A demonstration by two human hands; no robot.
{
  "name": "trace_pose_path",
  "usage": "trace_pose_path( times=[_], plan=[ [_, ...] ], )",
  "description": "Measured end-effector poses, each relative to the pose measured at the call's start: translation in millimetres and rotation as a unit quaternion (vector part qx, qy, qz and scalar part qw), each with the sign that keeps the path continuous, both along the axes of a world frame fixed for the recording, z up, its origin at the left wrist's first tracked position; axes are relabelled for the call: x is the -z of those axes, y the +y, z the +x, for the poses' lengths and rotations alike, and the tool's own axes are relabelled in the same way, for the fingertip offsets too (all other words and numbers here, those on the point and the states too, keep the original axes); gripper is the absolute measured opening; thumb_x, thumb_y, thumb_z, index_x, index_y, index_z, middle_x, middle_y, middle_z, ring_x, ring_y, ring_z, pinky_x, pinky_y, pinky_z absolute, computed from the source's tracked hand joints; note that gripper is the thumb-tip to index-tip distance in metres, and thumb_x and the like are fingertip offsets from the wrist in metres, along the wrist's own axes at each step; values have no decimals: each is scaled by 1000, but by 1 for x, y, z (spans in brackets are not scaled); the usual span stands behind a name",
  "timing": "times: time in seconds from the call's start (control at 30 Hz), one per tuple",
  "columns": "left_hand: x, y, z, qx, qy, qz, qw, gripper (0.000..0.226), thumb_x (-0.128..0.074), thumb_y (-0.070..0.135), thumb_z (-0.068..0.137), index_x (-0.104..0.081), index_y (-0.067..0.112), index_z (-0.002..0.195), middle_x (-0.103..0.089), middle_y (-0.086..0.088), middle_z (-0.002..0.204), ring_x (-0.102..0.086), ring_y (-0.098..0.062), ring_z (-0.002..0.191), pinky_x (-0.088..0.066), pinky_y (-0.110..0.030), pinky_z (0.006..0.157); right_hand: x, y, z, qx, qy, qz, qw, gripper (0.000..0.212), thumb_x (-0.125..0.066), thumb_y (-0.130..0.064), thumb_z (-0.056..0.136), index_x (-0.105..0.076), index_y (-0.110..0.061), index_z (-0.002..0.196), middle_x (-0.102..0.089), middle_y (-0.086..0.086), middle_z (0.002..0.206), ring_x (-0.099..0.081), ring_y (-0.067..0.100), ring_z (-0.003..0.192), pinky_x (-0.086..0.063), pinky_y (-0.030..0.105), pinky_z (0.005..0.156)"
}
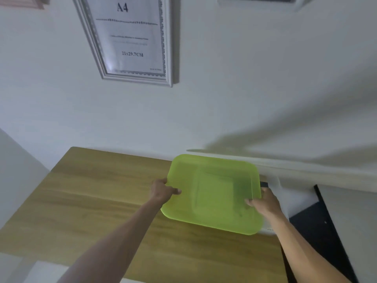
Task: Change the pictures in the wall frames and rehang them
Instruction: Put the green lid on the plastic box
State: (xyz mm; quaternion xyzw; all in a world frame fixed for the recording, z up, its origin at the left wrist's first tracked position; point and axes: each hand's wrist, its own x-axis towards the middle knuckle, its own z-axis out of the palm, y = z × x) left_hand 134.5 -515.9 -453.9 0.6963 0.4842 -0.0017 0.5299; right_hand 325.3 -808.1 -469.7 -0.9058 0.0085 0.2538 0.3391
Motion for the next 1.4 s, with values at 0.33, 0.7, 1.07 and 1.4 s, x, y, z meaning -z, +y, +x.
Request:
trace_pose_path(
  times=[0.33, 0.7, 1.07, 1.4],
  plan=[
    [14, -78, 65, 5, 29, 34, 999, 89, -92, 29, 57, -56, 10, 136, -65, -8, 127, -59, -27, 119, -50, -39, 96, 8, -80, 71, -6, 38, -28, 999, 31, -81, -21, 80, -70, -6, 105, -73, 11, 103, -69, 29, 95, -57, 37, 86],
    [18, -88, 78, -2, 68, 43, 997, 75, -92, 25, 60, -61, 6, 127, -67, -12, 121, -61, -30, 112, -51, -35, 89, 22, -85, 87, -41, 56, -35, 997, 29, -79, -19, 82, -69, -3, 104, -72, 12, 101, -68, 27, 88, -52, 30, 72],
    [16, -84, 73, 38, 134, 73, 987, 59, -94, 35, 55, -68, 6, 99, -70, -9, 96, -65, -28, 88, -46, -32, 61, 15, -84, 92, -93, 64, -83, 990, 46, -87, -39, 71, -66, -6, 97, -72, 8, 93, -67, 23, 85, -57, 34, 75],
    [8, -88, 75, 89, 156, 116, 977, 55, -93, 27, 60, -52, 7, 91, -56, -7, 92, -57, -30, 90, -42, -34, 66, 12, -85, 83, -130, 19, -152, 979, 57, -89, -46, 65, -55, -9, 93, -66, 8, 94, -62, 25, 85, -52, 36, 70]
  ],
)
